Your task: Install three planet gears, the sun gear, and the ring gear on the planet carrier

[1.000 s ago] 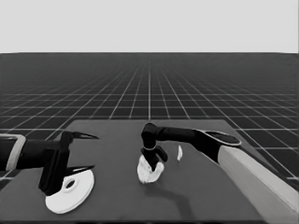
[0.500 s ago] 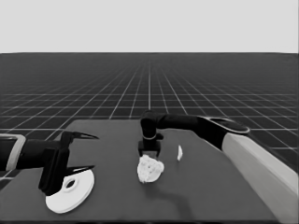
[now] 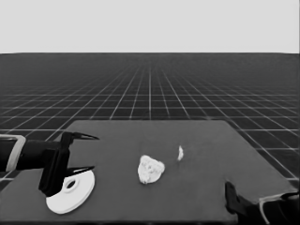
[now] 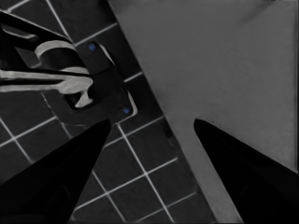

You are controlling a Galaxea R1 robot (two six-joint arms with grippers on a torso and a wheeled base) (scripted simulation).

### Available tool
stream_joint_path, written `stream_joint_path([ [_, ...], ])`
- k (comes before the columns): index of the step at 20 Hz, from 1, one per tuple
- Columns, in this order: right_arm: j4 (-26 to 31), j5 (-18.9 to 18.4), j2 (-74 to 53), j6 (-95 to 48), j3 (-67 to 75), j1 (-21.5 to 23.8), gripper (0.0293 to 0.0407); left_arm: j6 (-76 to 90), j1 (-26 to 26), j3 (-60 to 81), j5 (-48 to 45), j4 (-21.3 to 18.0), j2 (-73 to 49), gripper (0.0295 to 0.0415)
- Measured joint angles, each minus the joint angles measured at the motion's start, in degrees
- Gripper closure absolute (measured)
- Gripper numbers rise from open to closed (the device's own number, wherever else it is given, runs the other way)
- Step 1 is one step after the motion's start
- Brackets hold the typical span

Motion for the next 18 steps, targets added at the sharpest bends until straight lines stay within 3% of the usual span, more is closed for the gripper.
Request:
stream_joint_path([
  [1, -0.1, 0.0, -0.2, -0.1, 0.2, 0.0, 0.0315, -27.8, 9.1, -1.1, 19.8, 17.9, -5.5, 0.0307],
  [2, -0.1, 0.1, -0.3, -0.2, 0.3, -0.1, 0.0315, -52.2, 13.2, -6.9, 37.3, 14.8, -1.4, 0.0300],
  [3, -0.1, 0.1, -0.3, -0.2, 0.3, -0.1, 0.0315, -63.5, 14.8, -14.9, 43.7, 5.6, 3.6, 0.0311],
  [4, -0.1, 0.1, -0.4, -0.3, 0.3, -0.1, 0.0315, -68.7, 15.8, -21.7, 45.2, -1.1, 6.6, 0.0319],
  [5, -0.1, 0.1, -0.4, -0.3, 0.4, -0.1, 0.0315, -70.9, 16.4, -26.5, 45.6, -5.2, 8.4, 0.0323],
  [7, -0.2, 0.1, -0.4, -0.3, 0.4, -0.1, 0.0315, -72.4, 17.0, -31.9, 45.9, -9.2, 10.3, 0.0325],
  [10, -0.2, 0.1, -0.4, -0.3, 0.4, -0.1, 0.0315, -72.7, 17.2, -34.6, 46.0, -11.0, 11.3, 0.0326],
  [11, -0.2, 0.1, -0.4, -0.3, 0.4, -0.1, 0.0315, -72.6, 23.2, -36.3, 42.3, -6.2, 12.3, 0.0326],
  [13, -0.2, 0.1, -0.4, -0.3, 0.4, -0.1, 0.0315, -72.4, 29.0, -39.5, 38.7, -2.1, 14.1, 0.0326],
  [18, -0.2, 0.1, -0.4, -0.3, 0.4, -0.1, 0.0315, -72.1, 31.5, -41.5, 36.9, -0.4, 15.3, 0.0326],
])
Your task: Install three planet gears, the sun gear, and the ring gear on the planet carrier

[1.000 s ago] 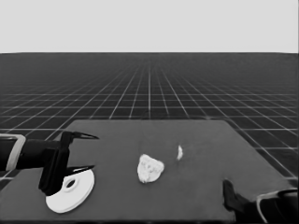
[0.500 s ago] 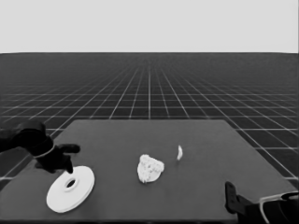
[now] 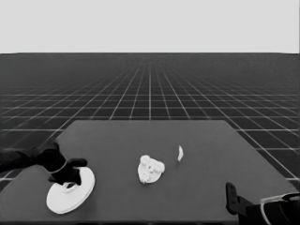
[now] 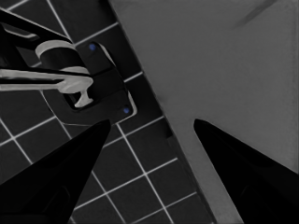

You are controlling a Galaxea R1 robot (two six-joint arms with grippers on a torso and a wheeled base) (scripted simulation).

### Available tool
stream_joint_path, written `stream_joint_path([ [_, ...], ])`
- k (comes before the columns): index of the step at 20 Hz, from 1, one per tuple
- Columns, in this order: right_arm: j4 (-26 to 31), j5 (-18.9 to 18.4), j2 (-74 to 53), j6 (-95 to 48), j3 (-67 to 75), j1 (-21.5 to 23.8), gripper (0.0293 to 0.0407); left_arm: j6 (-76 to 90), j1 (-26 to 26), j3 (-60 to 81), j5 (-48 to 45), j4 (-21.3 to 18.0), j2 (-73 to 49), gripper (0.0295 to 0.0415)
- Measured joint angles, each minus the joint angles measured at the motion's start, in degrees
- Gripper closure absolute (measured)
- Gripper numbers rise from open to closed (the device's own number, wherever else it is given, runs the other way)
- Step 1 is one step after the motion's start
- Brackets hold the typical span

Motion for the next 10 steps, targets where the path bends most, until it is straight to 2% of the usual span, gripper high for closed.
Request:
stream_joint_path([
  [2, 0.0, 0.0, 0.0, 0.0, 0.0, 0.0, 0.0315, 0.0, 0.1, -0.1, -0.1, 0.1, 0.1, 0.0326],
  [3, 0.0, 0.0, 0.0, 0.0, 0.0, 0.0, 0.0315, 0.0, 0.1, -0.1, -0.1, 0.1, 0.1, 0.0361],
  [10, 0.0, 0.0, 0.0, 0.0, 0.0, 0.0, 0.0315, 0.0, 0.1, -0.2, -0.1, 0.1, 0.0, 0.0362],
])
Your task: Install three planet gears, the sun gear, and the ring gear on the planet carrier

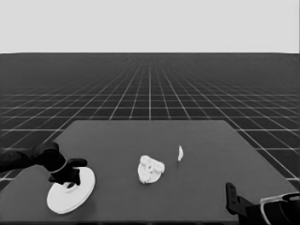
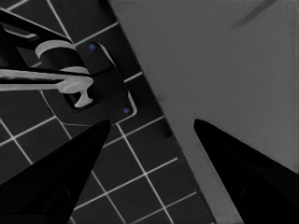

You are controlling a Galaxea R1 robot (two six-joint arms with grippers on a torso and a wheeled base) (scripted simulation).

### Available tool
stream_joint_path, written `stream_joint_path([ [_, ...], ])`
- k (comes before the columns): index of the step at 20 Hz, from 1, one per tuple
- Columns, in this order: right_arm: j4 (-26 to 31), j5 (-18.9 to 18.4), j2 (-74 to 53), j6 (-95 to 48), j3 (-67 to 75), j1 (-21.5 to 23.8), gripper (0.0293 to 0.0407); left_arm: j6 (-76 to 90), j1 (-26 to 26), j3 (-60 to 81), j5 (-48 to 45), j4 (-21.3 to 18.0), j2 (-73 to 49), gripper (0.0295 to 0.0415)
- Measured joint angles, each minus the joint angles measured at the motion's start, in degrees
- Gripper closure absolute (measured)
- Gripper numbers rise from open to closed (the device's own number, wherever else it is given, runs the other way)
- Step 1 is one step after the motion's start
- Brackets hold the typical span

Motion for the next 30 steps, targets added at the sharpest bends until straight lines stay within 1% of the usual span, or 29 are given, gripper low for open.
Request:
stream_joint_path([
  [2, 0.0, 0.0, 0.0, 0.0, 0.0, 0.0, 0.0315, 0.0, 0.0, 0.0, 0.0, 0.0, 0.0, 0.0362],
  [3, 0.0, 0.0, 0.0, 0.0, 0.0, 0.0, 0.0315, -0.5, -4.8, 3.7, 3.7, -4.0, -2.0, 0.0362],
  [4, 0.0, 0.0, 0.0, 0.0, 0.0, 0.0, 0.0315, -0.6, -8.7, 5.3, 6.0, -6.8, -3.0, 0.0362],
  [5, 0.0, 0.0, 0.0, 0.0, 0.0, 0.0, 0.0315, -0.6, -11.0, 5.9, 7.3, -8.5, -3.4, 0.0362],
  [7, 0.0, 0.0, 0.0, 0.0, 0.0, 0.0, 0.0315, -0.6, -13.2, 6.2, 8.6, -10.2, -3.6, 0.0362],
  [10, 0.0, 0.0, 0.0, 0.0, 0.0, 0.0, 0.0315, -0.6, -14.1, 6.2, 9.1, -10.9, -3.7, 0.0362],
  [12, 0.0, 0.0, 0.0, 0.0, 0.0, 0.0, 0.0315, -0.6, -14.2, 6.2, 9.2, -11.1, -3.7, 0.0362],
  [13, 0.0, 0.0, 0.0, 0.0, 0.0, 0.0, 0.0315, -25.5, -14.1, 9.8, 12.5, -8.6, 6.4, 0.0362],
  [14, 0.0, 0.0, 0.0, 0.0, 0.0, 0.0, 0.0315, -37.9, -14.0, 5.8, 14.5, -8.4, 27.6, 0.0362],
  [15, 0.0, 0.0, 0.0, 0.0, 0.0, 0.0, 0.0315, -37.9, -13.9, -4.5, 14.5, -8.7, 41.5, 0.0362],
  [16, 0.0, 0.0, 0.0, 0.0, 0.0, 0.0, 0.0315, -34.8, -13.8, -13.4, 13.9, -8.8, 49.0, 0.0362],
  [17, 0.0, 0.0, 0.0, 0.0, 0.0, 0.0, 0.0315, -32.0, -13.8, -19.8, 13.5, -9.0, 53.3, 0.0362],
  [19, 0.0, 0.0, 0.0, 0.0, 0.0, 0.0, 0.0315, -28.7, -13.7, -26.7, 13.0, -9.1, 57.3, 0.0362],
  [22, 0.0, 0.0, 0.0, 0.0, 0.0, 0.0, 0.0315, -27.1, -13.6, -29.9, 12.8, -9.2, 59.0, 0.0362],
  [23, 0.0, 0.0, 0.0, 0.0, 0.0, 0.0, 0.0315, -26.3, -11.5, -31.3, 12.2, -6.9, 59.4, 0.0362],
  [25, 0.0, 0.0, 0.0, 0.0, 0.0, 0.0, 0.0315, -25.3, -9.1, -32.8, 11.6, -4.9, 59.9, 0.0362],
  [30, 0.0, 0.0, 0.0, 0.0, 0.0, 0.0, 0.0315, -24.8, -8.3, -33.7, 11.2, -3.9, 60.2, 0.0362],
])
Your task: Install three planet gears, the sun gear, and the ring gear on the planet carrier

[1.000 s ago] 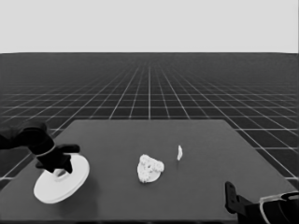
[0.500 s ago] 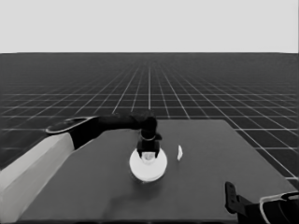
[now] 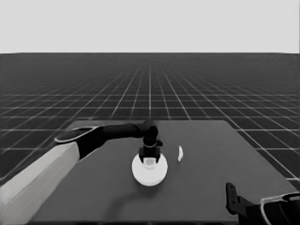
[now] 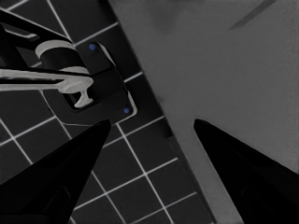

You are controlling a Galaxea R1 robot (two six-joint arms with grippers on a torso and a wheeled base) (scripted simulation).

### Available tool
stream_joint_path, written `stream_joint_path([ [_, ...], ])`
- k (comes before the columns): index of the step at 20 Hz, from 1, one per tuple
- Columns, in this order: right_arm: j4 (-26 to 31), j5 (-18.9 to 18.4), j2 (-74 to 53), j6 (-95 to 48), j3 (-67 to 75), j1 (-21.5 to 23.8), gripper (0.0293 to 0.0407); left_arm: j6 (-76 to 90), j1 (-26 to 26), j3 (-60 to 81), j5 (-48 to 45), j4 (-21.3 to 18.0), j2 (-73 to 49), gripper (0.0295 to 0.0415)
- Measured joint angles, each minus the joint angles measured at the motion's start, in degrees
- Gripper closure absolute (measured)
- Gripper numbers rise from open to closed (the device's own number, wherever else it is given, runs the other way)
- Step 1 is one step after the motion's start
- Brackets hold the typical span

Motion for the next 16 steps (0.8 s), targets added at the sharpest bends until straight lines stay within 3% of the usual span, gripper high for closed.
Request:
stream_joint_path([
  [16, 0.0, 0.0, 0.0, 0.0, 0.0, 0.0, 0.0315, 6.3, 1.1, -0.1, 0.0, 0.1, -0.1, 0.0362],
])
